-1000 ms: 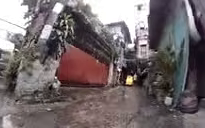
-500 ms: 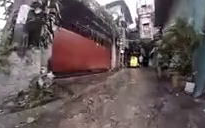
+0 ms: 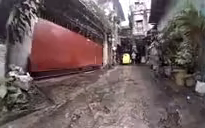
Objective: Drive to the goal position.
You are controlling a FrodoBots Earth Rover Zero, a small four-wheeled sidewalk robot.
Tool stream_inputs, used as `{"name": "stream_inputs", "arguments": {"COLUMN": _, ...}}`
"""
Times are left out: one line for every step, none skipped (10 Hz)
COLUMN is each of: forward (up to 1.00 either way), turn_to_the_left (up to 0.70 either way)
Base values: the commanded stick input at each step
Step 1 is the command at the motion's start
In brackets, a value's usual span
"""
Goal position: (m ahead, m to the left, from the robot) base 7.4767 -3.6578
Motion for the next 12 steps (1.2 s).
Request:
{"name": "stream_inputs", "arguments": {"forward": 1.00, "turn_to_the_left": 0.00}}
{"name": "stream_inputs", "arguments": {"forward": 1.00, "turn_to_the_left": -0.10}}
{"name": "stream_inputs", "arguments": {"forward": 1.00, "turn_to_the_left": -0.24}}
{"name": "stream_inputs", "arguments": {"forward": 1.00, "turn_to_the_left": 0.00}}
{"name": "stream_inputs", "arguments": {"forward": 1.00, "turn_to_the_left": 0.00}}
{"name": "stream_inputs", "arguments": {"forward": 1.00, "turn_to_the_left": 0.00}}
{"name": "stream_inputs", "arguments": {"forward": 1.00, "turn_to_the_left": 0.00}}
{"name": "stream_inputs", "arguments": {"forward": 1.00, "turn_to_the_left": -0.05}}
{"name": "stream_inputs", "arguments": {"forward": 1.00, "turn_to_the_left": -0.27}}
{"name": "stream_inputs", "arguments": {"forward": 1.00, "turn_to_the_left": -0.02}}
{"name": "stream_inputs", "arguments": {"forward": 1.00, "turn_to_the_left": 0.00}}
{"name": "stream_inputs", "arguments": {"forward": 1.00, "turn_to_the_left": 0.00}}
